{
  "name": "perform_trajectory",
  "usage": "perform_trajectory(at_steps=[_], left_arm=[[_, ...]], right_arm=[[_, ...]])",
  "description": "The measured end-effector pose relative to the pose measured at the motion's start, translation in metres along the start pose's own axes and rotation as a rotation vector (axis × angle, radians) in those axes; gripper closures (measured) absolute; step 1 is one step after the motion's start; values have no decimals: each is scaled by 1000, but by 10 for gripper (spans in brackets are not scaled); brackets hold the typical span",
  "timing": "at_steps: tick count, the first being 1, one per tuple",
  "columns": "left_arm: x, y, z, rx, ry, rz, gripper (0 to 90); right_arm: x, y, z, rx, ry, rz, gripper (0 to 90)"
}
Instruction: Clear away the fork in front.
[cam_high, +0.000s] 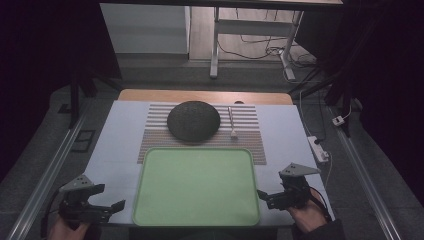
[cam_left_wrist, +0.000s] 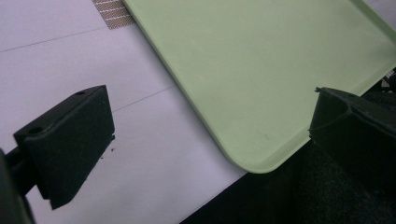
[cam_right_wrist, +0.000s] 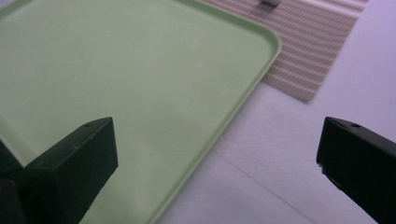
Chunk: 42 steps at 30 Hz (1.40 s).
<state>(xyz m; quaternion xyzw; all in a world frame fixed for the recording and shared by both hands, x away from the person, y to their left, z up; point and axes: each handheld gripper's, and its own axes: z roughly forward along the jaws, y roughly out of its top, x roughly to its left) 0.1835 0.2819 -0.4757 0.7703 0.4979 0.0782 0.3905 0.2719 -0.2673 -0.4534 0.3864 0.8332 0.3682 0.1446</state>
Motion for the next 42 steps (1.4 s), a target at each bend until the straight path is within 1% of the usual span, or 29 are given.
perform_trajectory(at_steps=[1,2,7,8,12,13,15,17,21,23,24,28,33,39,42], left_arm=[[0,0,0,1,0,1,2],[0,0,0,1,0,0,2],[0,0,0,3,0,2,2],[0,0,0,3,0,2,2],[0,0,1,5,-1,2,2],[0,0,1,6,-1,2,2],[0,0,1,6,-1,2,2],[0,0,1,7,-1,2,2],[0,1,1,10,-2,2,2],[0,1,1,10,-2,3,1],[0,1,1,11,-2,4,2],[0,1,1,11,-3,3,2],[0,1,1,12,-2,5,1],[0,1,1,13,-1,6,1],[0,1,2,15,-2,5,1]], right_arm=[[0,1,3,7,20,26,0],[0,1,5,13,19,33,0],[-2,4,8,7,7,14,0],[-2,7,10,5,-3,8,0],[-6,13,19,17,-15,9,0],[-6,13,19,17,-15,9,0],[-7,18,25,15,-2,21,0],[-8,20,28,17,-1,22,0],[-9,28,38,30,-13,4,0],[-10,30,40,32,-18,7,0],[-11,32,44,38,-19,6,0],[-12,37,52,47,-28,-7,0],[-15,44,61,52,-40,-8,0],[-18,52,71,55,-54,-33,0],[-22,60,81,66,-66,-57,0]])
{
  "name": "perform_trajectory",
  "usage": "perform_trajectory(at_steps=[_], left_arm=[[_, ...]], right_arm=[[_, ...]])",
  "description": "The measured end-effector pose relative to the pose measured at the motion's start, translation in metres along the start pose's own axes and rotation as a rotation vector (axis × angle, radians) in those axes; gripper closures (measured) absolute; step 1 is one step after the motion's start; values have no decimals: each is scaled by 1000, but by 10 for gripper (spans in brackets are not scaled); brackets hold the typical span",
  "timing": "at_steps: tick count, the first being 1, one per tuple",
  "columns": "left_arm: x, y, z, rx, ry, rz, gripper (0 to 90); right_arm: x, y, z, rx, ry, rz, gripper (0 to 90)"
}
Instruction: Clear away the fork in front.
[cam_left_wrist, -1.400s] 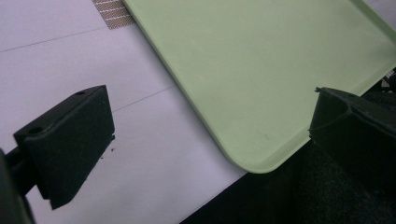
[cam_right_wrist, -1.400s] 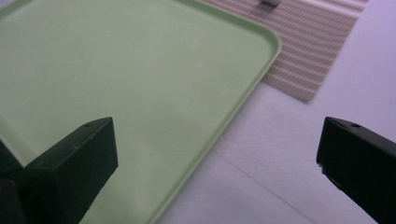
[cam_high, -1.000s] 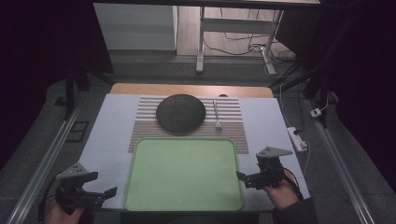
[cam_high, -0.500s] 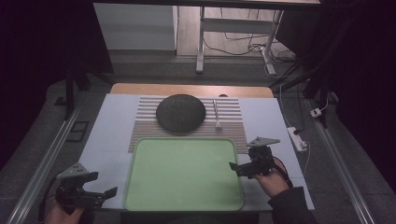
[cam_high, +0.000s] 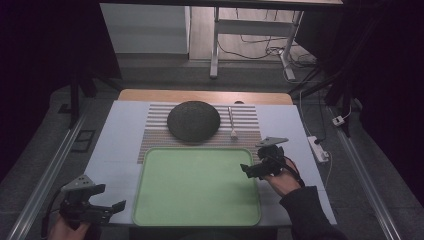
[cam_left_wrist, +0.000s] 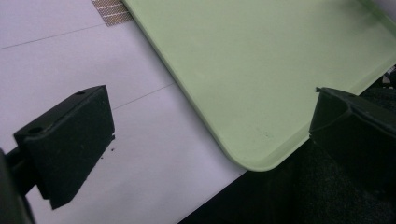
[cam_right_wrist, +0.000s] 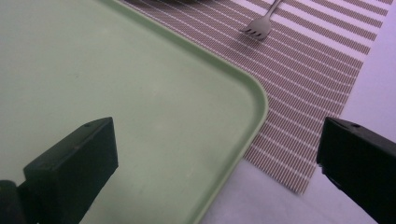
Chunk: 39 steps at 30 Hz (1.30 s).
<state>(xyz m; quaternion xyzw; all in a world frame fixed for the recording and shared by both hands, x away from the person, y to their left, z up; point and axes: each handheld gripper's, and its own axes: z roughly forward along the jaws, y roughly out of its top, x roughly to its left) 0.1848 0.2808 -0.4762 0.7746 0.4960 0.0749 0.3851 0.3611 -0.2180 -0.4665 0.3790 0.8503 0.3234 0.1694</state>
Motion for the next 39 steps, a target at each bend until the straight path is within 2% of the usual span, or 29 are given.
perform_trajectory(at_steps=[9,18,31,34,35,39], left_arm=[[0,0,0,2,0,0,1],[0,0,0,5,-3,1,1],[0,0,1,9,-6,3,2],[0,0,1,8,-8,2,2],[0,0,1,8,-8,3,2],[0,0,1,9,-10,4,2]], right_arm=[[-7,20,22,27,-25,-54,0],[-14,38,52,69,-80,-113,0],[-27,57,79,91,-144,-139,0],[-29,63,88,100,-179,-190,0],[-29,63,88,100,-179,-190,0],[-24,65,101,133,-226,-290,68]])
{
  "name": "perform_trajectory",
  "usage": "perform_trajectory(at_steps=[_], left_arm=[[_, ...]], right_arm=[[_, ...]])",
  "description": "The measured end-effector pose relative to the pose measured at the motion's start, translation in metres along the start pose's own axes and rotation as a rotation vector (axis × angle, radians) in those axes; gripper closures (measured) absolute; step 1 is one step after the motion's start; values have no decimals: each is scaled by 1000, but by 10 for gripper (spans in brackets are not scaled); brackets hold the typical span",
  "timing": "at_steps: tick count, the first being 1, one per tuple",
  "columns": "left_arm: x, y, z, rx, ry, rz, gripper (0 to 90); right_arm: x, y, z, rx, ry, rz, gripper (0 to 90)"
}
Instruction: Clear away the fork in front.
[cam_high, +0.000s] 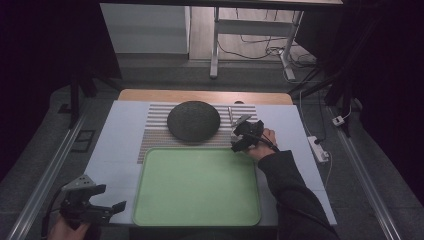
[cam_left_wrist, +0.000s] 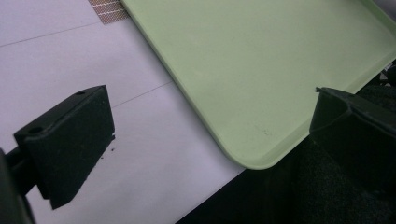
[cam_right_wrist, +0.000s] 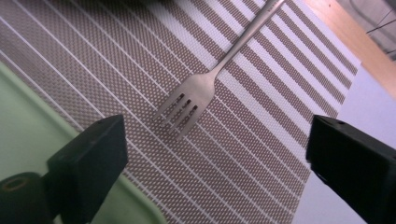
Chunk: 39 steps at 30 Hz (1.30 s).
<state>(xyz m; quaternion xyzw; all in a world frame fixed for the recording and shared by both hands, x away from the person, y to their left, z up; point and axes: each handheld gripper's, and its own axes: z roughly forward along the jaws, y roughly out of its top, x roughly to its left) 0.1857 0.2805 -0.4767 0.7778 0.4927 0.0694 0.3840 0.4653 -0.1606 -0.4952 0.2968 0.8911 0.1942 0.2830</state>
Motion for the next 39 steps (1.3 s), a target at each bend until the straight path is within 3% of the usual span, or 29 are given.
perform_trajectory(at_steps=[4,6,8,9,11,12,15,18,21,24,27,28,30,31,39], left_arm=[[0,0,0,2,-3,3,3],[0,0,0,3,-3,4,3],[0,0,0,4,-4,5,3],[0,0,0,4,-4,4,3],[0,0,0,4,-4,5,3],[0,0,0,5,-4,5,3],[0,0,0,5,-4,5,3],[0,0,1,7,-4,6,3],[0,0,1,7,-5,7,4],[-1,0,1,8,-5,8,4],[-1,0,1,10,-3,10,5],[-1,0,1,10,-3,10,4],[-1,0,1,10,-2,9,4],[-1,0,1,9,-1,8,4],[1,0,-1,-6,-13,-3,0]], right_arm=[[6,1,7,20,-51,-112,156],[8,2,9,29,-48,-145,234],[9,3,10,30,-49,-162,258],[12,4,11,33,-61,-197,312],[13,4,13,31,-70,-224,337],[16,5,14,34,-75,-250,403],[18,6,15,31,-68,-268,461],[22,7,16,38,-64,-311,622],[24,7,16,42,-48,-328,699],[29,7,16,43,-71,-372,835],[29,8,14,46,-104,-379,892],[29,9,11,52,-151,-368,896],[28,9,8,44,-152,-377,897],[27,8,9,16,-110,-362,897],[20,6,0,-19,-65,-277,898]])
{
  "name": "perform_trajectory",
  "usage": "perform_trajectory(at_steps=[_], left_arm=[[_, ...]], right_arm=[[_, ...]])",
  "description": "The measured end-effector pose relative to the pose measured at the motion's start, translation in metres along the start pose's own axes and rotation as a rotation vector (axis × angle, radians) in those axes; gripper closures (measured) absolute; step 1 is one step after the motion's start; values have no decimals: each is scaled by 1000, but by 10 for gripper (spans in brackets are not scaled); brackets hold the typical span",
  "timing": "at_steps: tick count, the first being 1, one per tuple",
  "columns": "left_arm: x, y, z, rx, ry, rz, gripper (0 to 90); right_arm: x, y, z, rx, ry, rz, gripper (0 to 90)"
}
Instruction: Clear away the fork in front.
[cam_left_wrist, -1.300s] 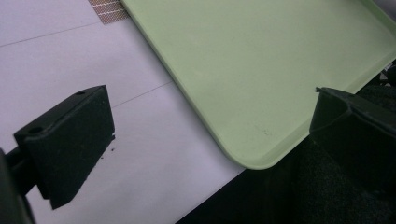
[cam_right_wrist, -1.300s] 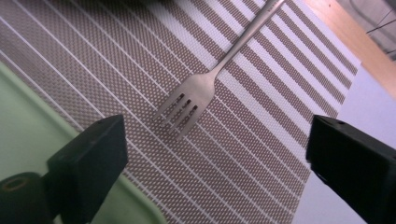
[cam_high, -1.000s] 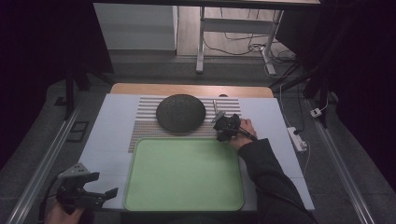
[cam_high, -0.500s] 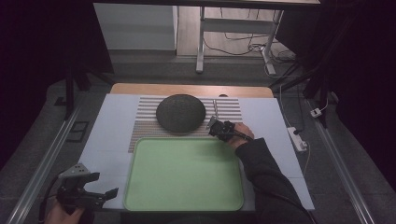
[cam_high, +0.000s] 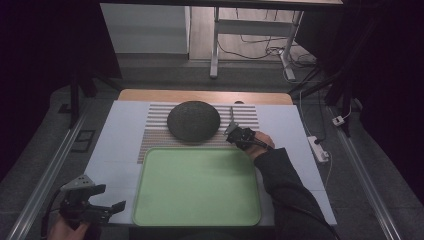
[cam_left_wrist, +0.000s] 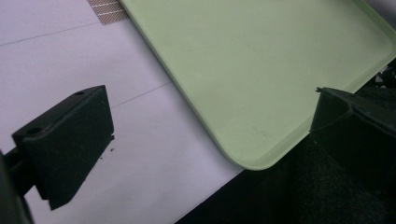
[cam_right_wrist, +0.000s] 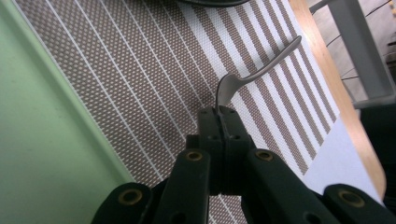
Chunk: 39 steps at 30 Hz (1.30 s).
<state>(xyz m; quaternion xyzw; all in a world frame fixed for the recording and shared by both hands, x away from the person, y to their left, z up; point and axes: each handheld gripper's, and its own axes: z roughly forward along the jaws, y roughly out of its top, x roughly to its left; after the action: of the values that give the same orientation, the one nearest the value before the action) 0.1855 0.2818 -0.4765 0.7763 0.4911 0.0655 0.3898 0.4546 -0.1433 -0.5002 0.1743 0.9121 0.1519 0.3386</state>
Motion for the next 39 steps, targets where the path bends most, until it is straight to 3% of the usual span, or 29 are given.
perform_trajectory(at_steps=[1,3,13,19,27,28,31,34,39], left_arm=[[0,0,0,1,0,6,0],[-2,0,0,3,2,17,0],[-5,0,-1,-10,7,48,0],[-11,1,0,-21,4,83,0],[-14,4,0,-45,-30,100,0],[-15,5,0,-48,-37,108,0],[-15,8,3,-49,-70,127,0],[-16,11,6,-58,-103,139,0],[-19,16,7,-87,-108,182,0]], right_arm=[[-3,-1,-4,-15,26,33,898],[-6,-3,-8,-30,34,59,899],[-15,-11,-34,-107,69,164,899],[-19,-19,-57,-186,149,233,899],[-13,-29,-81,-259,228,289,899],[-12,-34,-87,-278,272,313,899],[-9,-41,-96,-301,314,337,899],[-7,-44,-102,-318,330,347,899],[5,-50,-117,-355,382,358,898]])
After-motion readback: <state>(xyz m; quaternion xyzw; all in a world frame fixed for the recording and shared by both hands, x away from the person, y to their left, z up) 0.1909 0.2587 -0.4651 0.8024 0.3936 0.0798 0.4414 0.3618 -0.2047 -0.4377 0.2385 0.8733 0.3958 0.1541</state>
